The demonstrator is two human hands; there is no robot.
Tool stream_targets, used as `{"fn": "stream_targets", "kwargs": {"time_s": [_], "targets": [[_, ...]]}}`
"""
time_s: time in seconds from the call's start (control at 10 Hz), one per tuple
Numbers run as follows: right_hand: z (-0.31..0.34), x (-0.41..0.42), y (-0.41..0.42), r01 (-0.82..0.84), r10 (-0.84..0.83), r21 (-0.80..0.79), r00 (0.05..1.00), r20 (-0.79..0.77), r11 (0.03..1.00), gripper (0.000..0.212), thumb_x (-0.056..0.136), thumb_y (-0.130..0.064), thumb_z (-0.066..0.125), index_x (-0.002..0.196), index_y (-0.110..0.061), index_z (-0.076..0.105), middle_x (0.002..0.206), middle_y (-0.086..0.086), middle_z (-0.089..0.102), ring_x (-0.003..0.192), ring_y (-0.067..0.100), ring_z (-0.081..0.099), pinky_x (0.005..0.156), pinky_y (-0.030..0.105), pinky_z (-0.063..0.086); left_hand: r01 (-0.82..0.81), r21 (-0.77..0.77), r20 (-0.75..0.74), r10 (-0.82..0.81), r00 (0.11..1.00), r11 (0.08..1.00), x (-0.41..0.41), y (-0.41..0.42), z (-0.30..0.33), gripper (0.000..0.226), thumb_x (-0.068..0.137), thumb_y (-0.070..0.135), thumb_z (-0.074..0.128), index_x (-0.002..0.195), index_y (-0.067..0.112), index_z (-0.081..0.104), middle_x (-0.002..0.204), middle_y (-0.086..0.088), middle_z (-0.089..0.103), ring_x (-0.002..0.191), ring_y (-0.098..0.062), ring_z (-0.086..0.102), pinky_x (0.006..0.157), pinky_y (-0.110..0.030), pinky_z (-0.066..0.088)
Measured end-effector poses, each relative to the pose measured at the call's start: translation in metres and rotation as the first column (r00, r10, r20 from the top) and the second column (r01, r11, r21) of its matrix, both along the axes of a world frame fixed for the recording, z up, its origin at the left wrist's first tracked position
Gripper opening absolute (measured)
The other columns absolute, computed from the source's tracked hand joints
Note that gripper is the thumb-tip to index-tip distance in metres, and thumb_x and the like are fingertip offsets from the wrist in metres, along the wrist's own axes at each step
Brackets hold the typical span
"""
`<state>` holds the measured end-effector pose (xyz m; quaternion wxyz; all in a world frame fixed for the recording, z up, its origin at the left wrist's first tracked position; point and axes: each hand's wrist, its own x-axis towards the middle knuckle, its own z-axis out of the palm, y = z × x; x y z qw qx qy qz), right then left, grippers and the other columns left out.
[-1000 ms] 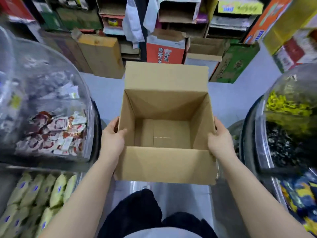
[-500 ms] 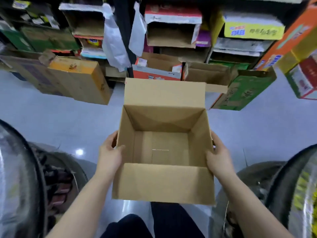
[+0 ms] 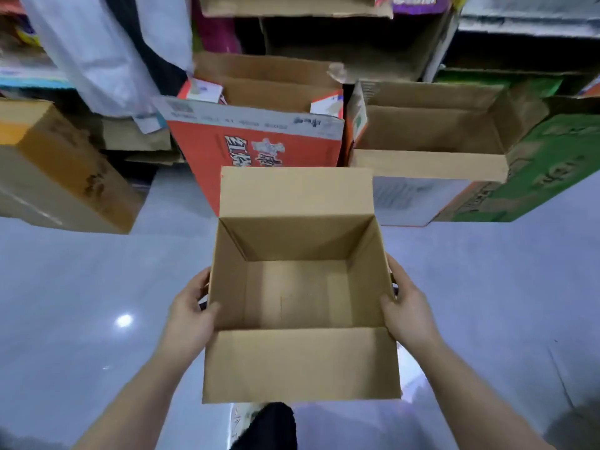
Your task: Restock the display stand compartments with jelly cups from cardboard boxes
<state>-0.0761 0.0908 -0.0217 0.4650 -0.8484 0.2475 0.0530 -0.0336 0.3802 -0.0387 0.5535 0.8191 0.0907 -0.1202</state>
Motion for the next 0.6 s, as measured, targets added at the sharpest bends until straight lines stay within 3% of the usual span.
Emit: {"fn": "stream_targets", "kwargs": {"time_s": [0.1,0.2,0.3,0.4,0.5,0.6], "targets": [[-0.084,0.034,-0.011,0.003,-0.003,0.001,1.0,0.017,1.0,0.049,0.089,-0.025,0.039,0.112,-0.068,0.037,0.087,-0.046,0.055,0.075,-0.013,0.058,0.052,0.01,0.041,0.054,0.049,0.013,-0.055,0.998,0.997,0.039,-0.007,-0.083,0.054,0.08,0.001,0.051,0.114,0.042,0.058,0.108,0.022,0.065,0.102,0.004,0.058,0.075,-0.019,0.046],[-0.151,0.056,-0.015,-0.016,0.016,-0.028,0.999,0.028,0.999,0.049,0.09,-0.022,0.039,0.119,-0.061,0.038,0.088,-0.042,0.057,0.078,-0.004,0.061,0.059,0.022,0.048,0.08,0.081,0.021,-0.082,0.996,0.993,0.063,-0.01,-0.145,0.055,0.078,0.003,0.051,0.101,0.052,0.057,0.1,0.027,0.066,0.095,0.008,0.059,0.072,-0.021,0.048],[-0.2,0.065,-0.016,-0.033,0.034,-0.024,0.999,0.032,0.999,0.048,0.09,-0.023,0.04,0.119,-0.061,0.038,0.087,-0.046,0.054,0.08,-0.009,0.059,0.062,0.021,0.049,0.086,0.095,0.01,-0.088,0.996,0.992,0.07,-0.008,-0.189,0.047,0.07,0.018,0.049,0.099,0.055,0.055,0.098,0.029,0.065,0.095,0.008,0.06,0.071,-0.022,0.049],[-0.227,0.069,-0.022,-0.05,0.052,-0.048,0.998,0.034,0.998,0.057,0.089,-0.012,0.044,0.125,-0.056,0.039,0.092,-0.037,0.054,0.08,-0.008,0.057,0.061,0.012,0.042,0.133,0.118,-0.005,-0.134,0.991,0.984,0.076,-0.006,-0.212,0.068,0.082,0.002,0.047,0.096,0.068,0.046,0.103,0.029,0.063,0.099,0.007,0.058,0.071,-0.019,0.047],[-0.231,0.081,-0.025,-0.064,0.063,-0.036,0.998,-0.022,0.997,0.052,0.091,-0.015,0.049,0.136,-0.038,0.037,0.107,-0.019,0.057,0.091,0.009,0.059,0.069,0.019,0.046,0.17,0.084,-0.023,-0.168,0.985,0.982,0.088,-0.008,-0.215,0.065,0.089,0.003,0.052,0.097,0.067,0.044,0.108,0.027,0.061,0.101,0.005,0.058,0.073,-0.018,0.047],[-0.205,0.086,-0.042,0.053,-0.052,-0.041,0.998,0.033,0.998,0.055,0.087,-0.031,0.061,0.138,-0.026,0.039,0.128,-0.004,0.054,0.104,0.012,0.055,0.087,0.031,0.045,0.106,0.082,0.038,-0.109,0.993,0.991,0.098,0.009,-0.196,0.052,0.086,0.02,0.064,0.1,0.067,0.047,0.102,0.036,0.06,0.096,0.01,0.059,0.072,-0.014,0.048]]}}
